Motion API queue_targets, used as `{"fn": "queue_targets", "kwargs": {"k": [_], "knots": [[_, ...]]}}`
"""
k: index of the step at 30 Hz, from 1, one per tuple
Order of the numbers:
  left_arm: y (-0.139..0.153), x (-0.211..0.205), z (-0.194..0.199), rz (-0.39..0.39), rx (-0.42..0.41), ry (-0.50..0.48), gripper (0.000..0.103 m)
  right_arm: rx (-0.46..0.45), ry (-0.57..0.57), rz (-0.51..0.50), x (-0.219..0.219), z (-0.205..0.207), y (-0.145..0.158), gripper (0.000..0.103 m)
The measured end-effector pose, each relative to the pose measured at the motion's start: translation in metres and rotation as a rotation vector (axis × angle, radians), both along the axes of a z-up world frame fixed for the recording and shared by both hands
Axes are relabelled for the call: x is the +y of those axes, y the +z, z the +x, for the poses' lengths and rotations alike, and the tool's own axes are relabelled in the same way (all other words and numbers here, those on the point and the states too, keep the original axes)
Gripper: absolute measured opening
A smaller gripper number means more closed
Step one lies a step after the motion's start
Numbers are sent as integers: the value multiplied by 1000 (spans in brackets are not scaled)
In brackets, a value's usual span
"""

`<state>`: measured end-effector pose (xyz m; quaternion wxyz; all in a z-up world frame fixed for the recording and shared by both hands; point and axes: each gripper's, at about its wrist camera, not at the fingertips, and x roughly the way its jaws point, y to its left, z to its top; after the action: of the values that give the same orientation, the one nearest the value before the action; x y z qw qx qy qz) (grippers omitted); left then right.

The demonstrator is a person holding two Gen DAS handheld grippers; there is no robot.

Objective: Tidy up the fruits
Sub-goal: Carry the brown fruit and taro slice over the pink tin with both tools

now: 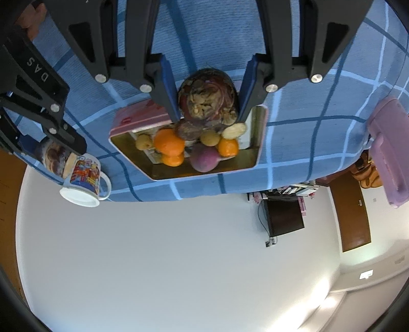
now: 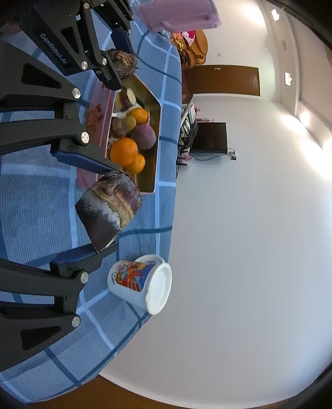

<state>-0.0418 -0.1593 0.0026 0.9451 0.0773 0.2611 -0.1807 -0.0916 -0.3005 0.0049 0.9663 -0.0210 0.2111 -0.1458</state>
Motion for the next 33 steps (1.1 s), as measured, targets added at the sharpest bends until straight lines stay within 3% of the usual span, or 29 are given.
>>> {"fn": "queue_targets", "kwargs": {"k": [25, 33], "knots": [[-1, -43, 10, -22, 39, -43, 47, 0, -58, 16, -19, 4, -1, 55], [-1, -36, 17, -74, 63, -42, 47, 6, -57, 7, -19, 8, -2, 55]]}}
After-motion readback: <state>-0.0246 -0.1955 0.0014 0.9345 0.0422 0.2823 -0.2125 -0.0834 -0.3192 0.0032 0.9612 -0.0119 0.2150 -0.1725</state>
